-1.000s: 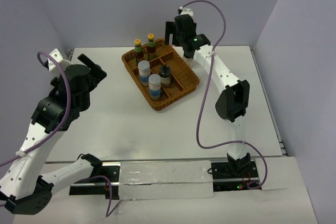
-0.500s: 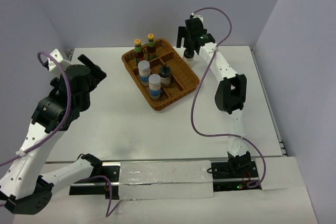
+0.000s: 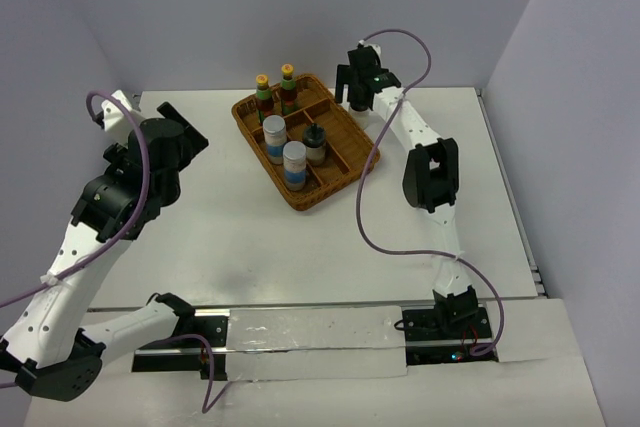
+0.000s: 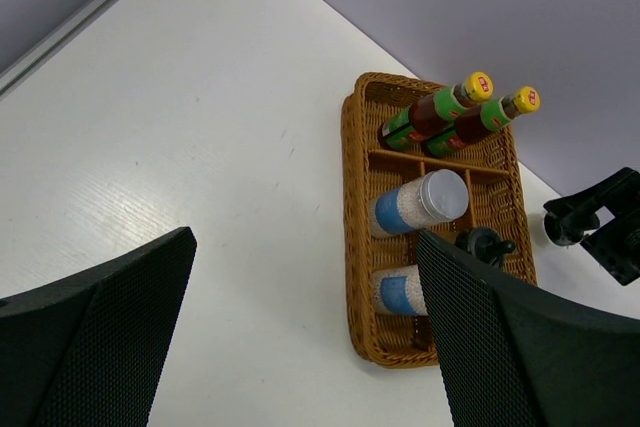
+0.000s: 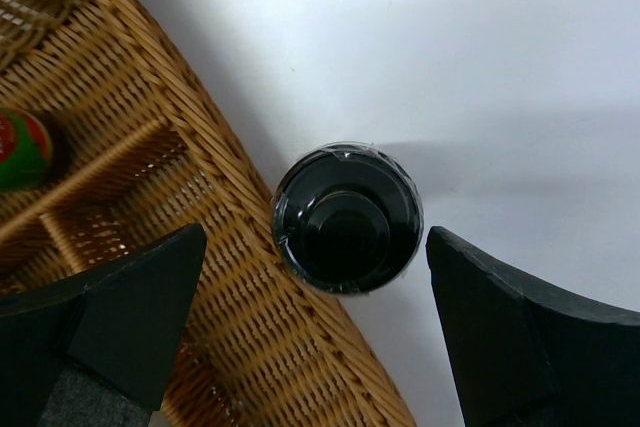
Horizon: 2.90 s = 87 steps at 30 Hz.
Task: Organize the condiment bottles
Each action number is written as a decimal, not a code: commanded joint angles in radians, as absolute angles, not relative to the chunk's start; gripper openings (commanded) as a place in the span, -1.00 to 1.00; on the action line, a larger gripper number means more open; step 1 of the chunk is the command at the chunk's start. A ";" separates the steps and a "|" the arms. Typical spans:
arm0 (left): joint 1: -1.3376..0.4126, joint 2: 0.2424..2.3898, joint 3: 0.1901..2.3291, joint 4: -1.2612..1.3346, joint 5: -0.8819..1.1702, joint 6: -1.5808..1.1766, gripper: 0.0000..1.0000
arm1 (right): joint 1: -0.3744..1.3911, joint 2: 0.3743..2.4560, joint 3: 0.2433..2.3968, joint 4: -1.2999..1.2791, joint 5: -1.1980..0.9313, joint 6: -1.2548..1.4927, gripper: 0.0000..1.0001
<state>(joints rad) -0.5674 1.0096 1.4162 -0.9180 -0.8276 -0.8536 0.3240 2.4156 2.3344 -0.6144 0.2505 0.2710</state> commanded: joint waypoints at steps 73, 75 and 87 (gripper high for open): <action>-0.561 0.986 1.420 -0.933 -0.853 -0.850 0.99 | 0.443 2.094 1.927 -0.391 0.287 0.270 -0.62; -0.561 0.988 1.420 -0.933 -0.853 -0.851 0.99 | 0.445 2.110 1.926 -0.391 0.289 0.270 -0.62; -0.563 0.992 1.422 -0.932 -0.851 -0.851 0.99 | 0.446 2.157 1.876 -0.363 0.271 0.270 0.02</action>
<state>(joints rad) -0.5674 0.9920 1.4143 -0.9340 -0.8528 -0.8505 0.4492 2.1660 1.8767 -0.4436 0.2707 0.2703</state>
